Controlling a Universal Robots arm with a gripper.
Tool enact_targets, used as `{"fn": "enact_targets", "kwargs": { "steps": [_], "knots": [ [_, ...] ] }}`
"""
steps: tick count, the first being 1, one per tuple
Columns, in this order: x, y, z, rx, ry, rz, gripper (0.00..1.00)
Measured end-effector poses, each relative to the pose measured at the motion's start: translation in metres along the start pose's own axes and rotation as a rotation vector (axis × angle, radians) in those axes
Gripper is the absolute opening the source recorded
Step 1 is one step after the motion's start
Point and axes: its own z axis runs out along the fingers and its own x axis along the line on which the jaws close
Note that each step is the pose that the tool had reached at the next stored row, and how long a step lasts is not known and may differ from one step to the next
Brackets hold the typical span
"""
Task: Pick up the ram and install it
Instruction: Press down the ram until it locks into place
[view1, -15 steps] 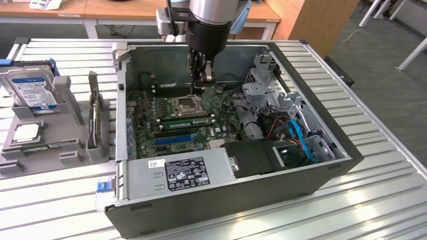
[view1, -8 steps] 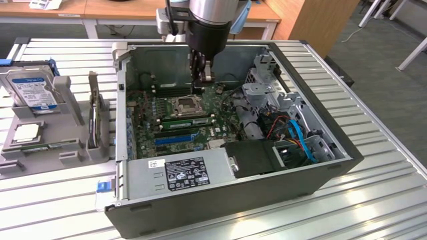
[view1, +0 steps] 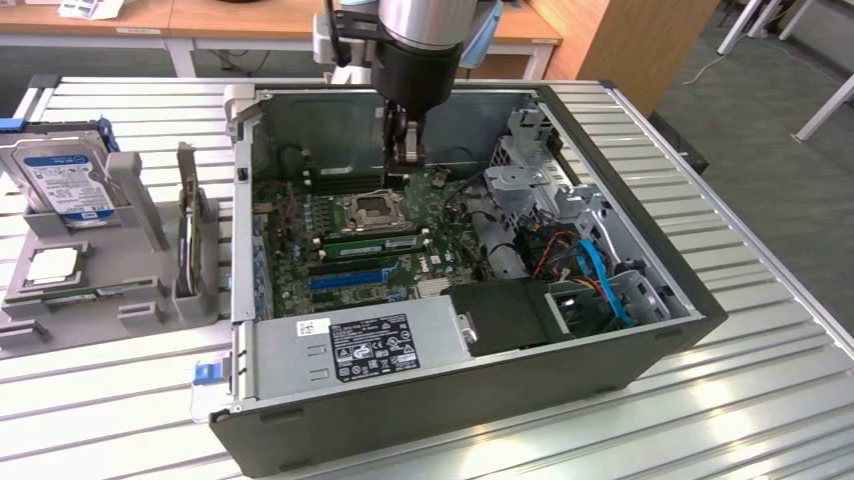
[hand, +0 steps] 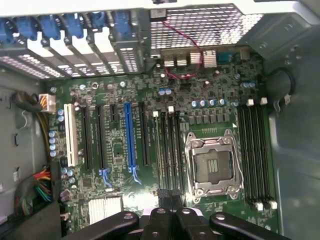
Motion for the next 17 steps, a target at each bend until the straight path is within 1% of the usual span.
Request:
{"fn": "enact_targets", "kwargs": {
  "steps": [11, 17],
  "knots": [
    [0.0, 0.0, 0.0003, 0.0047, -0.0073, 0.149, 0.1],
    [0.0, 0.0, 0.0004, 0.0071, -0.0109, 0.223, 0.1]
  ]
}}
